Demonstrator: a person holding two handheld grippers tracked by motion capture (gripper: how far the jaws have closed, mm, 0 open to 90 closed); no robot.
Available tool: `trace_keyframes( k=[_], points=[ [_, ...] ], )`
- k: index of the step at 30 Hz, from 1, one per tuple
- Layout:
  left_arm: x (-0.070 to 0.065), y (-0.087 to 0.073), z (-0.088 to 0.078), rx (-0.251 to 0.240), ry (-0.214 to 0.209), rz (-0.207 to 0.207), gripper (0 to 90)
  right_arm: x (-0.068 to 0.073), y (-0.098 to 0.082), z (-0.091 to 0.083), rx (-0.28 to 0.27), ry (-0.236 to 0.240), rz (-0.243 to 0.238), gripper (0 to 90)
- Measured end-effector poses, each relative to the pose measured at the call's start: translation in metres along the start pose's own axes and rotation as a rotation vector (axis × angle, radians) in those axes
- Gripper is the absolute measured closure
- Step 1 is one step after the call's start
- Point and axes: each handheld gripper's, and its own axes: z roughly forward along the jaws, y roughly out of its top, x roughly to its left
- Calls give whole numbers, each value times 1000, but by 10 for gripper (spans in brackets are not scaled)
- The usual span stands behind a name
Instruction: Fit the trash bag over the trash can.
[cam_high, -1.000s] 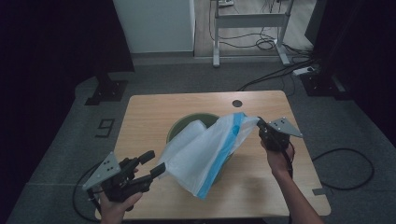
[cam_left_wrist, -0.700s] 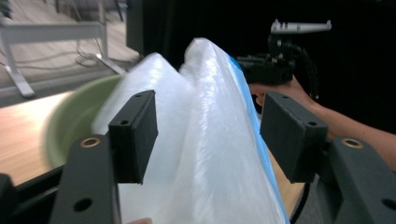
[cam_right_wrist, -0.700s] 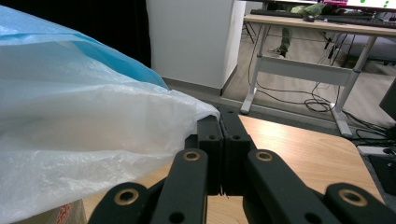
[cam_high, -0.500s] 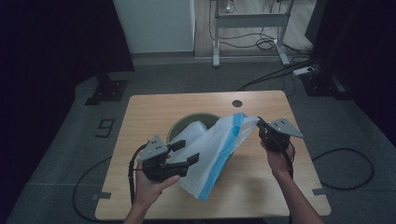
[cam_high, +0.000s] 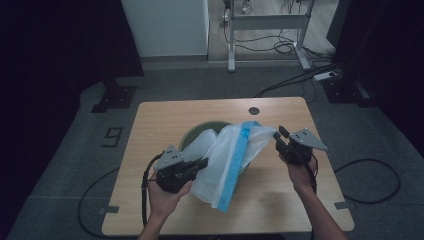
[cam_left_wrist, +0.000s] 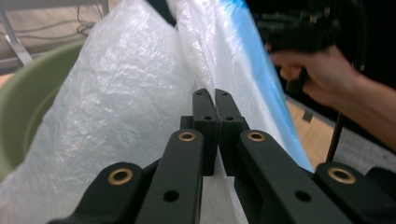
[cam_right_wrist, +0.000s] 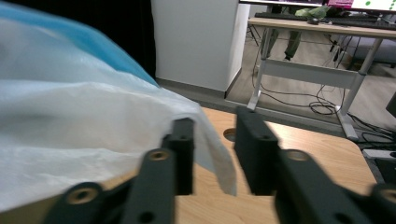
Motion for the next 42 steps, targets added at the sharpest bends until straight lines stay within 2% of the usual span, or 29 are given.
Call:
trace_keyframes(
  k=[1, 2, 4, 5, 6, 7, 8, 9, 10, 11, 14, 16, 20, 28, 30, 35, 36, 42],
  points=[
    [0, 0, 0, 0, 0, 0, 898, 0, 0, 0, 0, 0, 0, 634],
    [1, 1, -3, -25, 3, -7, 898, 2, -2, -7, -3, 15, -12, 563],
    [2, 1, -5, -35, 0, -14, 899, 4, -5, -17, -9, 34, -14, 485],
    [3, 1, -6, -42, -4, -21, 899, 4, -5, -17, -9, 34, -14, 485],
    [4, 1, -8, -50, -3, -30, 899, 6, -9, -28, -6, 67, -19, 431],
    [4, 1, -8, -50, -3, -30, 899, 6, -9, -28, -6, 67, -19, 431],
    [5, 0, -9, -59, -5, -43, 900, 7, -13, -39, 0, 111, -23, 395],
    [5, 0, -9, -59, -5, -43, 899, 7, -13, -39, 0, 111, -23, 395],
    [5, 0, -10, -63, -3, -47, 899, 8, -15, -45, 0, 135, -20, 381],
    [6, -1, -11, -73, -7, -59, 900, 11, -17, -56, 3, 185, -32, 370],
    [8, 0, -11, -85, -12, -73, 899, 17, -21, -71, -1, 247, -48, 357],
    [9, 0, -11, -89, -16, -79, 899, 19, -22, -75, -3, 259, -51, 355],
    [9, 1, -10, -92, -22, -81, 899, 34, -18, -87, -34, 329, -43, 356],
    [10, -1, -12, -110, -41, -95, 899, 56, 0, -85, -76, 385, -44, 372],
    [9, 0, -13, -115, -46, -94, 899, 65, 10, -79, -78, 412, -37, 378],
    [8, 1, -14, -121, -51, -93, 899, 76, 17, -69, -78, 431, -30, 390],
    [8, 1, -15, -125, -55, -92, 899, 81, 19, -62, -65, 441, -19, 394],
    [9, 1, -18, -138, -67, -98, 899, 93, 21, -50, -51, 456, -7, 399]
  ],
)
